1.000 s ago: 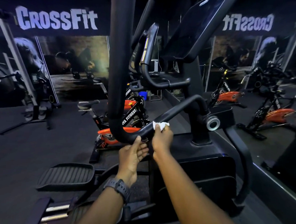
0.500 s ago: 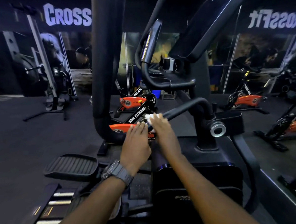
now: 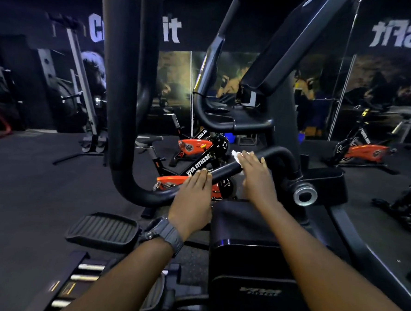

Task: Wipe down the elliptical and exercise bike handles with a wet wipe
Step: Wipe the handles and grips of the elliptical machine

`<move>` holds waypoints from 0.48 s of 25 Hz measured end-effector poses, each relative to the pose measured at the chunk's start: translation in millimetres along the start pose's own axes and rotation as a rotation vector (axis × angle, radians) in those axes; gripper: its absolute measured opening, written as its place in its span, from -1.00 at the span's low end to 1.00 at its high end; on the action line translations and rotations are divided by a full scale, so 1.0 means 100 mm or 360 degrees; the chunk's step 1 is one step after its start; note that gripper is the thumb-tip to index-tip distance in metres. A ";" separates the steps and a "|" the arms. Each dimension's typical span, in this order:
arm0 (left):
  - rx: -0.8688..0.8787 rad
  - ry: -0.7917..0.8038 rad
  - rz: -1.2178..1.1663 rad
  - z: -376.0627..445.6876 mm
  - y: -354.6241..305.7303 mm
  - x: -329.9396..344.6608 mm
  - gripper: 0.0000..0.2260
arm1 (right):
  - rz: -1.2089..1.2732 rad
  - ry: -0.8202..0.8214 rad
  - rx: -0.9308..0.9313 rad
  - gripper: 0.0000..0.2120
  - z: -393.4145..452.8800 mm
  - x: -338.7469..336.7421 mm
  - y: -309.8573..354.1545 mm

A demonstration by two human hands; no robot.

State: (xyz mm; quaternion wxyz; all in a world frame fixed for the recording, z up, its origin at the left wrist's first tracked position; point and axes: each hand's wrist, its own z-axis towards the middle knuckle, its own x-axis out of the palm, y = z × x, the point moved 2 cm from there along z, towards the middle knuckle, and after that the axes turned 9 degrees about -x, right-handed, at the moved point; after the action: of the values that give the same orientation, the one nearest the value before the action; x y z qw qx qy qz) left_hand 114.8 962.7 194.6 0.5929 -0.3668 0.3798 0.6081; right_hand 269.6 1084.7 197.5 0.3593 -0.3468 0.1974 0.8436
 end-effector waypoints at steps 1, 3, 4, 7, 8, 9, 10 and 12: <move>-0.0009 -0.0006 0.0009 0.00 -0.01 0.02 -0.34 | 0.0006 -0.0056 0.0023 -0.38 -0.01 0.02 0.08; -0.0014 -0.0049 0.0007 0.04 -0.07 0.08 -0.32 | 0.0024 -0.0064 -0.0364 -0.43 -0.16 0.21 0.39; -0.0018 -0.0081 0.0010 0.06 -0.10 0.09 -0.31 | -0.0010 -0.0073 -0.0554 -0.44 -0.21 0.24 0.35; -0.0011 -0.0072 0.0072 0.11 -0.18 0.12 -0.27 | -0.0055 0.0016 -0.0153 -0.34 0.02 0.01 -0.32; -0.0014 -0.0060 0.0082 0.12 -0.20 0.14 -0.26 | -0.0036 0.0029 0.0045 -0.32 0.05 -0.05 -0.39; -0.0021 -0.0055 0.0089 0.12 -0.21 0.14 -0.25 | -0.0014 -0.0048 0.0049 -0.33 0.03 -0.03 -0.31; -0.0031 -0.0067 0.0096 0.12 -0.22 0.13 -0.24 | 0.0008 -0.0033 -0.0091 -0.33 -0.04 0.05 -0.09; -0.0064 -0.0105 0.0084 0.10 -0.26 0.11 -0.20 | 0.0011 0.0023 -0.0559 -0.32 -0.20 0.17 0.09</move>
State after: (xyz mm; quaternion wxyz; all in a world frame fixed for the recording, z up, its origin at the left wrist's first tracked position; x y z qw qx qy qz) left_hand 140.1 976.6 188.0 0.5814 -0.3482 0.3572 0.6428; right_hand 263.5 1075.2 171.8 0.2888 -0.4095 0.0507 0.8639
